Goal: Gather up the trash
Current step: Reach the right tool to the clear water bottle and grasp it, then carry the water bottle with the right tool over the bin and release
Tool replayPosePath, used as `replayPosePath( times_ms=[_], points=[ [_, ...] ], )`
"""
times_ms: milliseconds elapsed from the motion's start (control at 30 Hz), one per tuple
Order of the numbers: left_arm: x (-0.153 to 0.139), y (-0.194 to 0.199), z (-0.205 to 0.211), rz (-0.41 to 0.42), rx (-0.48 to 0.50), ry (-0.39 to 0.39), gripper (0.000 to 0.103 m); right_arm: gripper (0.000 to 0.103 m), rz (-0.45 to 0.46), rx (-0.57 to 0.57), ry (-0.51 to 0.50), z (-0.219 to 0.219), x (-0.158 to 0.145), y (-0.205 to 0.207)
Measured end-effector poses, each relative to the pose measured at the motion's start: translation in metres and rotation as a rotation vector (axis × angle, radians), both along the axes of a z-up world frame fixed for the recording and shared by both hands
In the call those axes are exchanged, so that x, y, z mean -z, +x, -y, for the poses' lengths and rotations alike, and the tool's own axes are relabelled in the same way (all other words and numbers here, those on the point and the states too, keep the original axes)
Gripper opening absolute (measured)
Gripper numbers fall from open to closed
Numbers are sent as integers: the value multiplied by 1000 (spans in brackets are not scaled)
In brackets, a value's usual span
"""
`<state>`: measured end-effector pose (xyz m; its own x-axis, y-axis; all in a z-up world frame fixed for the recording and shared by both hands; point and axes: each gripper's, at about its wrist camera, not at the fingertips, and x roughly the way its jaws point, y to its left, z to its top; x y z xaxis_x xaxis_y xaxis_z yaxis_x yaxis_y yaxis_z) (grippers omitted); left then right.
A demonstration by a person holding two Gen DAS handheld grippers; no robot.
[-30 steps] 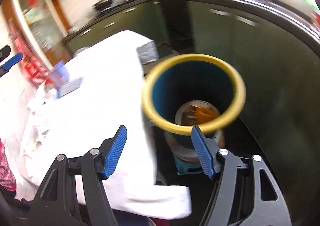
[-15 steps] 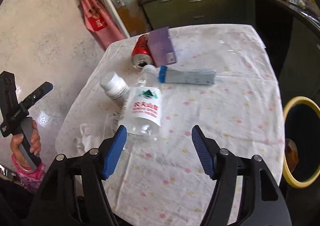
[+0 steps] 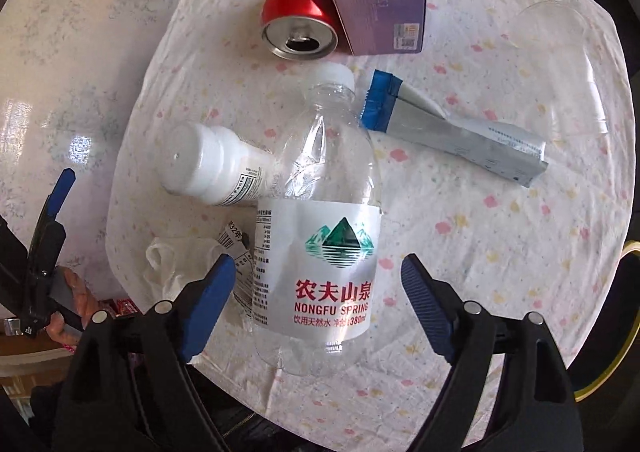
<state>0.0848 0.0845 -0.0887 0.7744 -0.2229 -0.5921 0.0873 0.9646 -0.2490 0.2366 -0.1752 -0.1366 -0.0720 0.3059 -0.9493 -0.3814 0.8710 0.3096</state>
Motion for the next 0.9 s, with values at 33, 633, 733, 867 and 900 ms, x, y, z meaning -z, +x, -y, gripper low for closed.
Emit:
replayPosePath(
  times_ms=[33, 633, 733, 867, 900],
  points=[
    [1, 1, -1, -2, 0, -2, 98, 80, -8, -1, -11, -3, 3, 1],
    [12, 3, -12, -22, -19, -38, 98, 61, -6, -12, -42, -3, 13, 4],
    [11, 3, -9, -22, -14, -30, 98, 61, 5, -10, -31, 6, 7, -3],
    [10, 4, -3, -30, -7, -18, 98, 61, 26, 5, 3, 26, -7, -13],
    [9, 4, -1, -30, -4, -15, 98, 61, 35, 12, 11, 32, -11, -16]
  ],
)
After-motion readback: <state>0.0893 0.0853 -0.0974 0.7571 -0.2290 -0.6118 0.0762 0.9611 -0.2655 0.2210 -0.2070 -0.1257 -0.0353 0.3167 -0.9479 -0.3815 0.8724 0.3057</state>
